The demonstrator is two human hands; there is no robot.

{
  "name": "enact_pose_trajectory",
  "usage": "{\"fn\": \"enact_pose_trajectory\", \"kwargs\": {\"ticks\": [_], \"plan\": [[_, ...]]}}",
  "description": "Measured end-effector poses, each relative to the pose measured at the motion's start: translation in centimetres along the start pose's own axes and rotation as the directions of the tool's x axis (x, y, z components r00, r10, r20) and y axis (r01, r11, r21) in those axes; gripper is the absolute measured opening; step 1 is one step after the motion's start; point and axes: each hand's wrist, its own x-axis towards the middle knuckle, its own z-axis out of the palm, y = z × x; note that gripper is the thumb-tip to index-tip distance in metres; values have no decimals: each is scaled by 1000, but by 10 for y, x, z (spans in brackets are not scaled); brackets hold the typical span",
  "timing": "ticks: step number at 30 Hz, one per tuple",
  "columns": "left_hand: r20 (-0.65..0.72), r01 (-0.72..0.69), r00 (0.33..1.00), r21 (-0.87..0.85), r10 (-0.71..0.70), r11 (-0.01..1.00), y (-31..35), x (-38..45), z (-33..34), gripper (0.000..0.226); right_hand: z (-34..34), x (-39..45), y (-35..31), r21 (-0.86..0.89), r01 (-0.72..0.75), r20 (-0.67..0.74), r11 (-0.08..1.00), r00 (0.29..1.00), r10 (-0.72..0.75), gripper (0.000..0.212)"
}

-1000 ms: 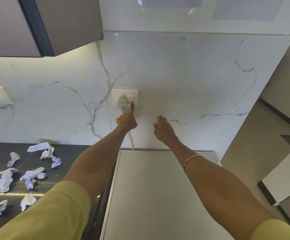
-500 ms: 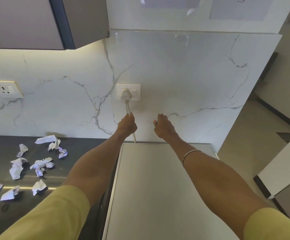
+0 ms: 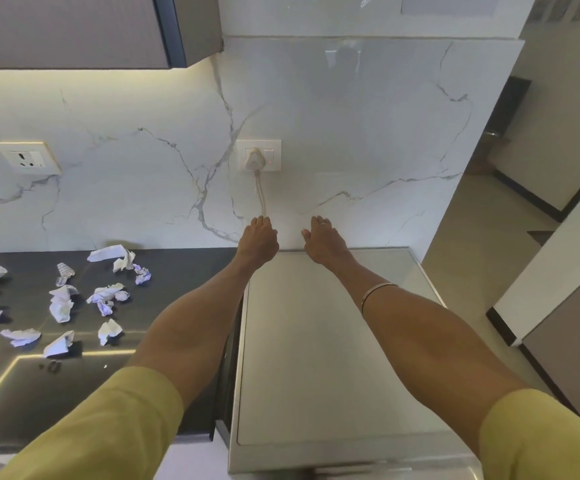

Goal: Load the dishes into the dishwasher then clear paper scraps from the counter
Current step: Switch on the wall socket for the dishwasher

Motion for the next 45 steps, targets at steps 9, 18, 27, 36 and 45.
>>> {"fn": "enact_pose_trajectory", "kwargs": {"ticks": [9, 18, 27, 36, 45], "plan": [[116, 1, 993, 16, -3, 1000, 12, -78, 25, 42, 18, -81, 13, -43, -128, 113, 991, 985, 133, 53], [167, 55, 984, 2, -54, 998, 48, -160, 32, 43, 13, -157, 41, -89, -114, 157, 989, 979, 127, 50], [142, 116, 983, 23, -118, 993, 95, -241, 35, 42, 4, -242, 55, -98, -12, 170, 995, 985, 28, 49], [188, 134, 973, 13, -134, 991, 100, -324, 48, 41, 13, -319, 69, -141, -25, 228, 990, 972, 57, 47], [265, 116, 958, -17, -107, 993, 70, -385, 47, 32, 37, -374, 57, -126, -89, 250, 988, 961, 119, 43]]}}
